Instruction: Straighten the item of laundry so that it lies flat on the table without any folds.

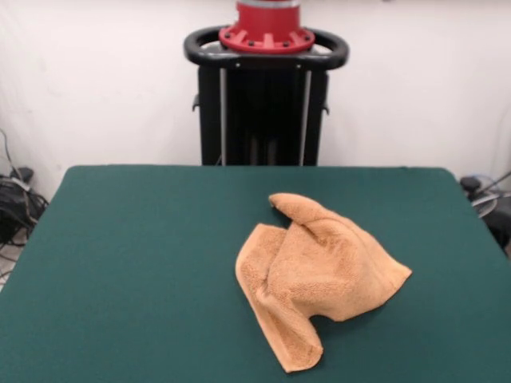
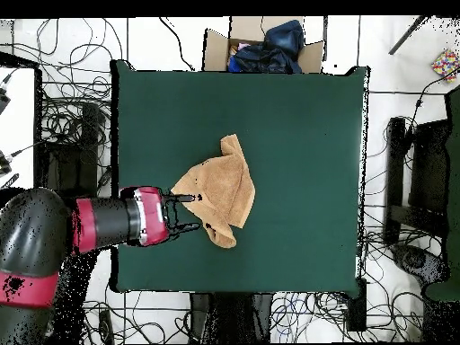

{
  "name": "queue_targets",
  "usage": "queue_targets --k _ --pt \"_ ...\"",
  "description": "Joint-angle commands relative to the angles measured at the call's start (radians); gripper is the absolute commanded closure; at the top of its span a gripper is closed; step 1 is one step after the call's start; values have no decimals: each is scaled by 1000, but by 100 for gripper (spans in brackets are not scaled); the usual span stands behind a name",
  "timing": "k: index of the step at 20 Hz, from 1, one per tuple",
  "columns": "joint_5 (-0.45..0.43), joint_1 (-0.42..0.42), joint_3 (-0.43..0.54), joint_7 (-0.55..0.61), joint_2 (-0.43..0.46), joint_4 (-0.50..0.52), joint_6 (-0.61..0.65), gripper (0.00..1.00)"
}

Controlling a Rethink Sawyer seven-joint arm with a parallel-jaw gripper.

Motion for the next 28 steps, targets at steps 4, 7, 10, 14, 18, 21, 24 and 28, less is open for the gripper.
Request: queue_targets --k 4,7,10,14,18,21,24,28 --pt "115 3 200 108 95 3 -58 0" --pt "78 20 172 126 132 4 -128 0" --pt "108 0 223 102 152 43 -185 0" --pt "104 26 212 174 247 24 -200 0" --pt "128 57 191 258 321 8 -219 0" --pt "165 57 196 282 318 31 -266 0" --pt "200 63 186 288 322 32 -268 0" --pt "235 58 180 247 342 -1 -221 0"
